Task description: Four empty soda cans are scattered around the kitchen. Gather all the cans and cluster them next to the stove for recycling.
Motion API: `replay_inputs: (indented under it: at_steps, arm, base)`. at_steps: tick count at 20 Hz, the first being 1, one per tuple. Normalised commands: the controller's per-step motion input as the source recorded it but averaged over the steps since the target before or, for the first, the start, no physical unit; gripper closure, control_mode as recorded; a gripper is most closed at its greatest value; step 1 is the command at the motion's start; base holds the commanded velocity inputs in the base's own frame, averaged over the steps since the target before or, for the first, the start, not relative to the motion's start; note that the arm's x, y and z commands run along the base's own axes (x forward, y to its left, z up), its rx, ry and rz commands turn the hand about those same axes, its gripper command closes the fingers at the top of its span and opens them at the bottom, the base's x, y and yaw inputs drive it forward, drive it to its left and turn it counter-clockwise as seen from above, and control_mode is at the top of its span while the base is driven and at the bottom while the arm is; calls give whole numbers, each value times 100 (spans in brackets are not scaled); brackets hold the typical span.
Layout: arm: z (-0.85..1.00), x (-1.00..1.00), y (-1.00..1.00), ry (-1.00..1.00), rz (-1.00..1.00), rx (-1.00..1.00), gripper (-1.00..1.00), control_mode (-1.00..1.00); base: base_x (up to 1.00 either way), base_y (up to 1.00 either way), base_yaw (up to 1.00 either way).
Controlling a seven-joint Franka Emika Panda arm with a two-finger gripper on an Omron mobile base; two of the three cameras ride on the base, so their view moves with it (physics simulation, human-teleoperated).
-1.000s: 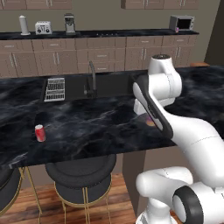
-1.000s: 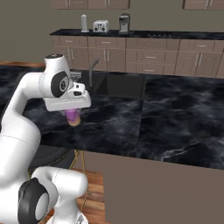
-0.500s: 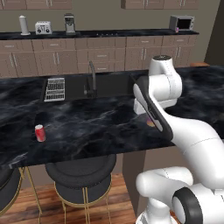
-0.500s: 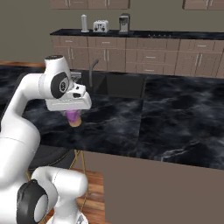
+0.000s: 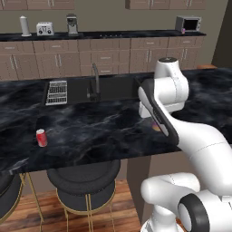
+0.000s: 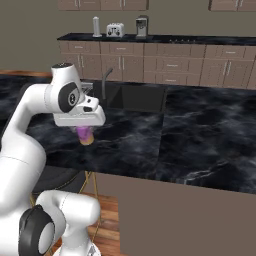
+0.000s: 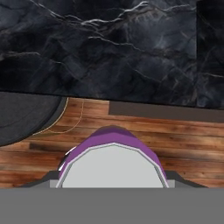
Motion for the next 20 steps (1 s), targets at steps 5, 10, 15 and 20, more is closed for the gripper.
replay_inputs:
  at_steps: [5, 10, 15, 20]
  arm:
    - [0, -1, -6, 0, 0, 0, 100, -100]
    - [0, 0, -1, 0, 0, 0, 100, 100]
    - [0, 0, 0, 0, 0, 0, 100, 100]
    - [0, 0, 0, 0, 0, 0, 100, 100]
  base:
    - [0, 0, 0]
    - [-2, -2, 0]
    - [-6, 0, 0]
    - [-32, 0, 0]
